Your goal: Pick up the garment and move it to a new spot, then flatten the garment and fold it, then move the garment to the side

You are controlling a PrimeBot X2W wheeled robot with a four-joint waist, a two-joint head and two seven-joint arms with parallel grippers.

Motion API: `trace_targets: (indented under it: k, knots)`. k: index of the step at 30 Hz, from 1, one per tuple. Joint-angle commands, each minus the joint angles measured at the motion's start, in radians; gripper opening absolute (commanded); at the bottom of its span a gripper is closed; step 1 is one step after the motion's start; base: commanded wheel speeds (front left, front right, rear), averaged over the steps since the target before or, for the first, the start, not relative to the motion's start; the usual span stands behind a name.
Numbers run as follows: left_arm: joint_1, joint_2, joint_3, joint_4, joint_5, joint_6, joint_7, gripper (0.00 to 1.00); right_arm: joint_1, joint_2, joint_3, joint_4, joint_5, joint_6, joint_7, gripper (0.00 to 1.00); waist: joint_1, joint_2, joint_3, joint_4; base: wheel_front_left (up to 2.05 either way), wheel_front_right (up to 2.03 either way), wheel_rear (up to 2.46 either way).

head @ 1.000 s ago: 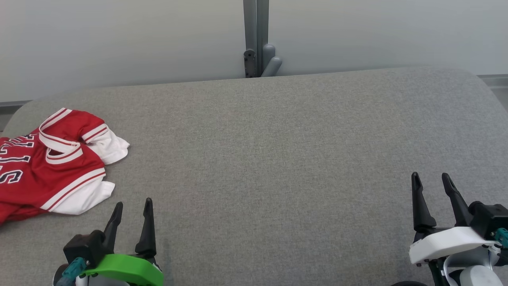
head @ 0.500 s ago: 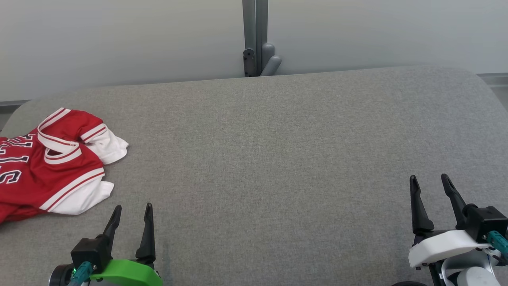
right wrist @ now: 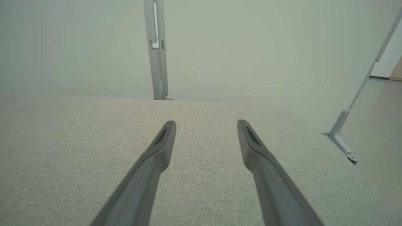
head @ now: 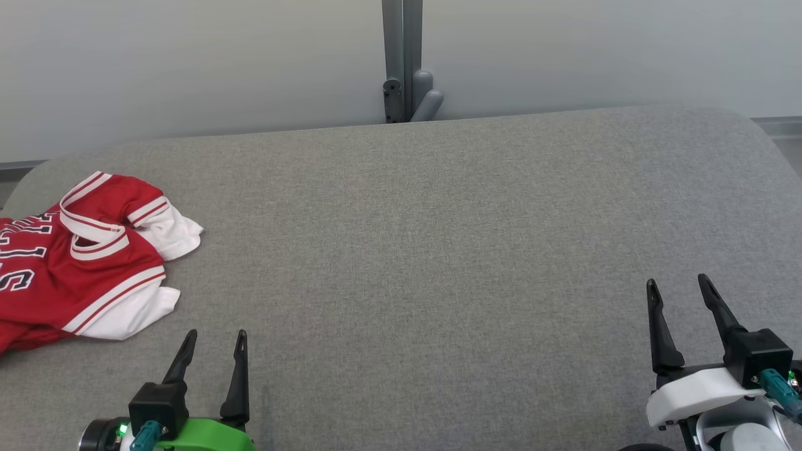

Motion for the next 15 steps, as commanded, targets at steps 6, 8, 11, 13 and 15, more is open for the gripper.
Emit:
trace_targets:
  k: [6, 8, 11, 13, 15]
  knots:
    - [0.015, 0.0, 0.005, 0.003, 0.053, -0.005, -0.017, 1.0, 0.014, -0.004, -0.002, -0.006, -0.058, 0.0, -0.018, 1.0, 0.0, 0.0, -0.003, -0.003, 0.0, 0.0, 0.0]
    - [0.014, -0.003, 0.009, 0.005, 0.055, -0.007, -0.018, 1.0, 0.015, -0.003, 0.002, -0.006, -0.065, 0.0, -0.021, 1.0, 0.0, 0.0, -0.002, -0.003, 0.0, 0.0, 0.0]
    - [0.011, -0.006, 0.012, 0.008, 0.044, -0.009, -0.017, 1.0, 0.016, 0.0, 0.006, -0.005, -0.058, 0.0, -0.021, 1.0, 0.0, 0.0, -0.002, -0.004, 0.0, 0.0, 0.0]
    - [0.009, -0.009, 0.016, 0.011, 0.038, -0.01, -0.017, 1.0, 0.016, 0.001, 0.007, -0.004, -0.053, 0.0, -0.021, 1.0, 0.0, 0.0, -0.001, -0.005, 0.0, 0.0, 0.0]
    - [0.006, -0.011, 0.018, 0.014, 0.033, -0.01, -0.017, 1.0, 0.015, 0.002, 0.006, -0.004, -0.05, 0.0, -0.021, 1.0, 0.0, 0.0, -0.001, -0.005, 0.0, 0.0, 0.0]
